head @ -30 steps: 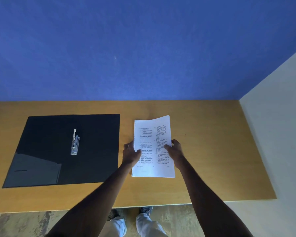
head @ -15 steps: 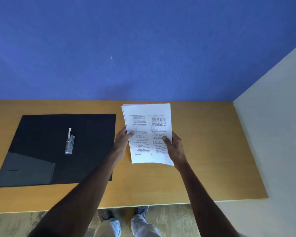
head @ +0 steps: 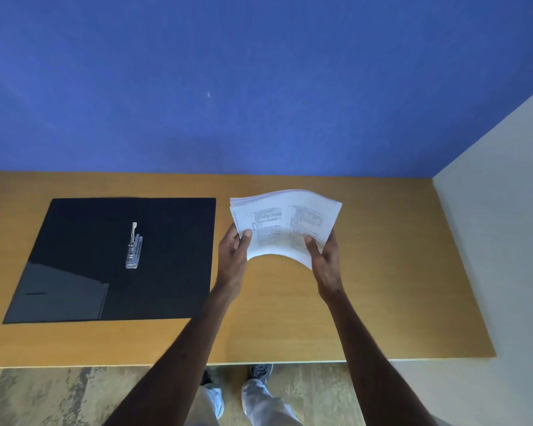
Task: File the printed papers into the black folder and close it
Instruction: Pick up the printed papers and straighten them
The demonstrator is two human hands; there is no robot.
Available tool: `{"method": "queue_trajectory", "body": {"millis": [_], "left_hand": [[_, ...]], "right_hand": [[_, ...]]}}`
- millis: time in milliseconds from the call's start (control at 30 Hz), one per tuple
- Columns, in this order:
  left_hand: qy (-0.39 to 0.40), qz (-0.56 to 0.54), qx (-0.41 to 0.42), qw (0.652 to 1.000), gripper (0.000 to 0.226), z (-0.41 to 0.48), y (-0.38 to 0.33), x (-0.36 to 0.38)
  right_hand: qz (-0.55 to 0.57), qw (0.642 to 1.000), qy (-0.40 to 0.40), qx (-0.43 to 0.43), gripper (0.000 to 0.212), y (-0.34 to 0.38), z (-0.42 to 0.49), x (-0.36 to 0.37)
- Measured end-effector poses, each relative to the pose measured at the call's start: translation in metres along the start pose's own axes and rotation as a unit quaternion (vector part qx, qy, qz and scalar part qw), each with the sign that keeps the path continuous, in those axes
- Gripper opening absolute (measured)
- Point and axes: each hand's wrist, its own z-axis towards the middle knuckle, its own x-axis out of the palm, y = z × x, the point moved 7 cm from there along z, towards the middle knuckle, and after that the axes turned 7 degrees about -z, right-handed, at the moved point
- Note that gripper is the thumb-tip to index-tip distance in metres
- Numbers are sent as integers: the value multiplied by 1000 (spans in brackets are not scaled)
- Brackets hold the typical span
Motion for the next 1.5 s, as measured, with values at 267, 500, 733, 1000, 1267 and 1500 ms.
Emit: {"method": "queue_trajectory", "body": {"millis": [267, 500, 733, 1000, 1267, 1500], "left_hand": [[-6, 60, -44, 997, 30, -7, 17, -9], [-35, 61, -56, 996, 23, -2, 13, -12], [-107, 60, -182, 976, 11, 1, 26, -29], [-89, 284, 41, 954, 110, 15, -33, -50], [30, 208, -26, 977, 22, 22, -31, -34], [-19, 134, -48, 990, 21, 9, -12, -40]], "right_hand": [[-56, 995, 28, 77, 38, -42, -10, 2], [-137, 988, 30, 70, 29, -32, -3, -3], [-300, 949, 85, -52, 37, 29, 26, -15], [-630, 754, 109, -152, 38, 73, 36, -9], [-640, 740, 115, -169, 34, 69, 32, -13], [-264, 962, 69, -25, 14, 27, 41, -79]]}}
